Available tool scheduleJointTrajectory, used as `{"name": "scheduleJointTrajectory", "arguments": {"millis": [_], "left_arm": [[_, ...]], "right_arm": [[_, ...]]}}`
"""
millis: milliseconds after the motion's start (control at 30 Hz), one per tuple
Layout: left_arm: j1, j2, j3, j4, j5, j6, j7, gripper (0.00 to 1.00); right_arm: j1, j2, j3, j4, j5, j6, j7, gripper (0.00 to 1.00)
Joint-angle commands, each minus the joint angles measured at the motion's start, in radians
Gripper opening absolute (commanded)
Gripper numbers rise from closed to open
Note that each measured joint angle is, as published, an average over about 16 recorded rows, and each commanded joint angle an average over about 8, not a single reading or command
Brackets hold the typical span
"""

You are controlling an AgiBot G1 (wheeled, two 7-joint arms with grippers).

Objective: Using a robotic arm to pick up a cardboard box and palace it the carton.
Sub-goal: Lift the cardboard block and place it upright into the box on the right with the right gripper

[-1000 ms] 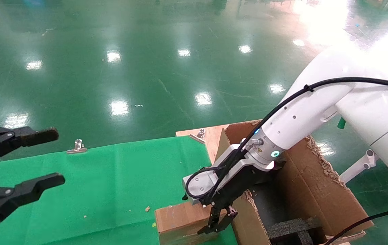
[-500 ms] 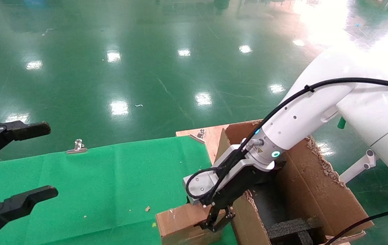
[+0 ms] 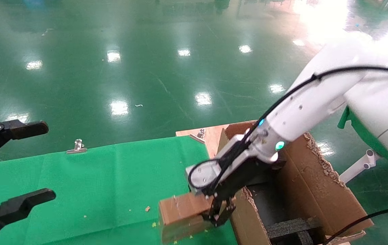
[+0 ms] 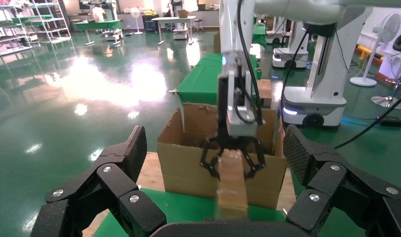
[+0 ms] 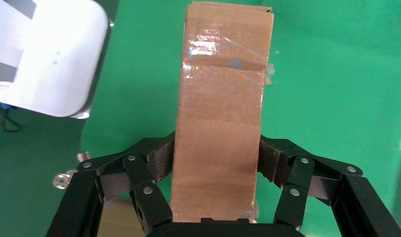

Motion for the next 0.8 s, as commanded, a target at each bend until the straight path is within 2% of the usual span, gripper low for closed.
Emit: {"name": "scheduleJointTrajectory", "arguments": {"millis": [33,333,500,800], "left_arm": [[0.000,0.000,0.000,0.000,0.000,0.000,0.000,1.00],[0.000,0.000,0.000,0.000,0.000,0.000,0.000,1.00],[0.000,0.000,0.000,0.000,0.000,0.000,0.000,1.00],[0.000,0.000,0.000,0.000,0.000,0.000,0.000,1.00]], "right_arm": [[0.023,0.001,-0.002,-0.012,0.011,-0.003,-0.006,0.00],[0.231,-0.001,-0.071,-0.089,0.042,-0.013,-0.083,0.00],[0.315,0.010,-0.121,-0.129,0.083,-0.014,-0.121,0.00],[0.445,0.095,-0.227,-0.168,0.138,-0.016,-0.155,0.00]]}}
